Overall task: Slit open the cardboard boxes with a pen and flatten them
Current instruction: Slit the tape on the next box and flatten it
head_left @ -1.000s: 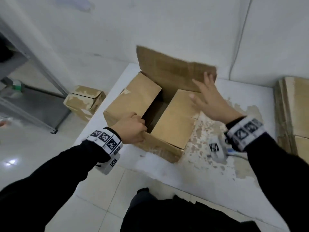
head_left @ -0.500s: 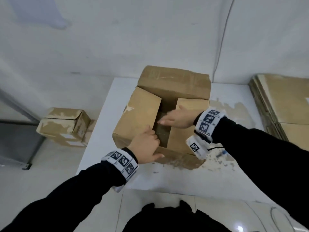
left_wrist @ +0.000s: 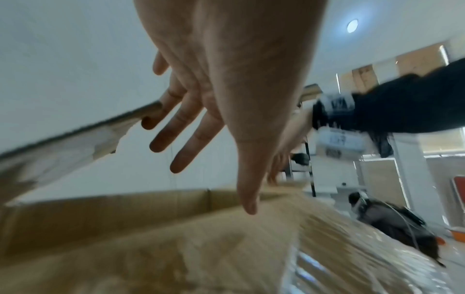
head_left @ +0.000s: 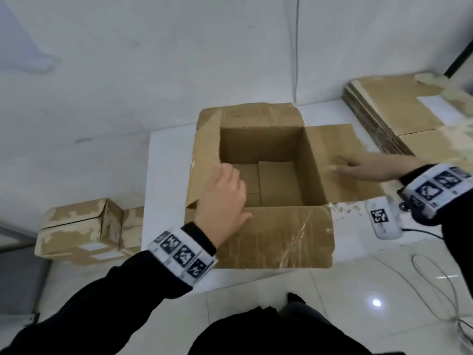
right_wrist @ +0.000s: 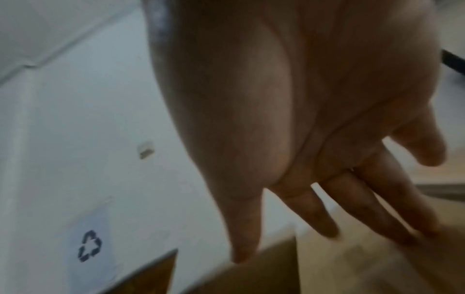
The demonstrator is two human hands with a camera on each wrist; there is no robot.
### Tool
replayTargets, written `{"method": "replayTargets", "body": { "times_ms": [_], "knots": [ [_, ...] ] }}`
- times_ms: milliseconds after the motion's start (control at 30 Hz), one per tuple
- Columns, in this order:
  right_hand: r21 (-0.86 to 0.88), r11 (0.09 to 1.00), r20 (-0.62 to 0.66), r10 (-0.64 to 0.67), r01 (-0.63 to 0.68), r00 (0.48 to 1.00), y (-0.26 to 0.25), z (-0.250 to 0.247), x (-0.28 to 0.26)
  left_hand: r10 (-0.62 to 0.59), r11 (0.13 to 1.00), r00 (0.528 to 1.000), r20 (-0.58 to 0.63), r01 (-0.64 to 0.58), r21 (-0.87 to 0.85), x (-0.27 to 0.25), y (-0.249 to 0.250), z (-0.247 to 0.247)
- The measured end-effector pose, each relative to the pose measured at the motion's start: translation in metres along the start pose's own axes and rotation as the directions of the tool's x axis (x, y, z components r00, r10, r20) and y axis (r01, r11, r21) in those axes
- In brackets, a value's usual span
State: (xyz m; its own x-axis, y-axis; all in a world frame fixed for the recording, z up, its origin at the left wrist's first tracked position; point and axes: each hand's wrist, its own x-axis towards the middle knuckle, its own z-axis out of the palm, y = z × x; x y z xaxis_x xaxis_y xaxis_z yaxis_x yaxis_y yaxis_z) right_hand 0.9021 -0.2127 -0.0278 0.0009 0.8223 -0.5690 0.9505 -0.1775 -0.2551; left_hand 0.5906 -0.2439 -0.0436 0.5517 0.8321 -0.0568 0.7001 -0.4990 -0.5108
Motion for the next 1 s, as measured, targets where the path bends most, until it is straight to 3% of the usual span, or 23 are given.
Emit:
{"method": "replayTargets", "body": {
  "times_ms": [67, 133, 233, 300, 367, 433, 567, 667, 767, 833, 900, 1000],
  "knots": [
    [0.390, 0.917, 0.122, 0.036, -0.081, 0.992, -0.010, 0.029, 0.013, -0.148, 0.988, 0.989, -0.007, 0.148, -0.054, -0.017, -0.025, 0.003],
    [0.631, 0.766, 0.088, 0.081, -0.118, 0.993, -0.016, 0.052, 0.033, -0.275, 0.954, 0.956, 0.102, 0.284, -0.098, -0.033, -0.046, 0.020],
    [0.629, 0.771, -0.025, 0.148, -0.099, 0.989, -0.019, 0.068, 0.057, -0.258, 0.879, 0.900, 0.350, 0.369, -0.301, -0.048, -0.057, 0.069],
    [0.629, 0.776, -0.118, 0.156, -0.048, 0.981, -0.024, 0.070, 0.058, -0.140, 0.665, 0.887, 0.441, 0.414, -0.621, -0.050, -0.055, 0.090],
    [0.633, 0.774, -0.205, 0.160, 0.007, 0.966, -0.026, 0.073, 0.054, -0.091, 0.480, 0.913, 0.398, 0.391, -0.786, -0.047, -0.056, 0.103],
    [0.617, 0.785, -0.329, 0.202, 0.049, 0.923, -0.025, 0.079, 0.049, -0.104, 0.425, 0.939, 0.327, 0.339, -0.839, -0.040, -0.061, 0.111],
    [0.641, 0.732, -0.566, 0.248, 0.230, 0.786, -0.035, 0.110, 0.031, -0.134, 0.451, 0.957, 0.256, 0.289, -0.844, -0.014, -0.071, 0.107],
    [0.654, 0.629, -0.668, 0.219, 0.420, 0.712, -0.060, 0.146, 0.020, -0.200, 0.438, 0.977, 0.068, 0.151, -0.886, 0.012, -0.062, 0.061],
    [0.716, 0.510, -0.649, 0.238, 0.476, 0.722, -0.074, 0.184, 0.027, -0.261, 0.439, 0.948, -0.181, -0.051, -0.897, 0.035, -0.046, 0.005],
    [0.744, 0.471, -0.618, 0.215, 0.474, 0.756, -0.080, 0.204, 0.029, -0.285, 0.434, 0.922, -0.263, -0.120, -0.893, 0.049, -0.037, -0.025],
    [0.700, 0.514, -0.632, 0.121, 0.496, 0.766, -0.082, 0.220, 0.024, -0.280, 0.464, 0.935, -0.219, -0.067, -0.883, 0.065, -0.031, -0.040],
    [0.563, 0.622, -0.662, -0.055, 0.544, 0.748, -0.068, 0.225, 0.013, -0.145, 0.622, 0.988, 0.050, 0.131, -0.772, 0.086, -0.034, -0.037]
  ]
}}
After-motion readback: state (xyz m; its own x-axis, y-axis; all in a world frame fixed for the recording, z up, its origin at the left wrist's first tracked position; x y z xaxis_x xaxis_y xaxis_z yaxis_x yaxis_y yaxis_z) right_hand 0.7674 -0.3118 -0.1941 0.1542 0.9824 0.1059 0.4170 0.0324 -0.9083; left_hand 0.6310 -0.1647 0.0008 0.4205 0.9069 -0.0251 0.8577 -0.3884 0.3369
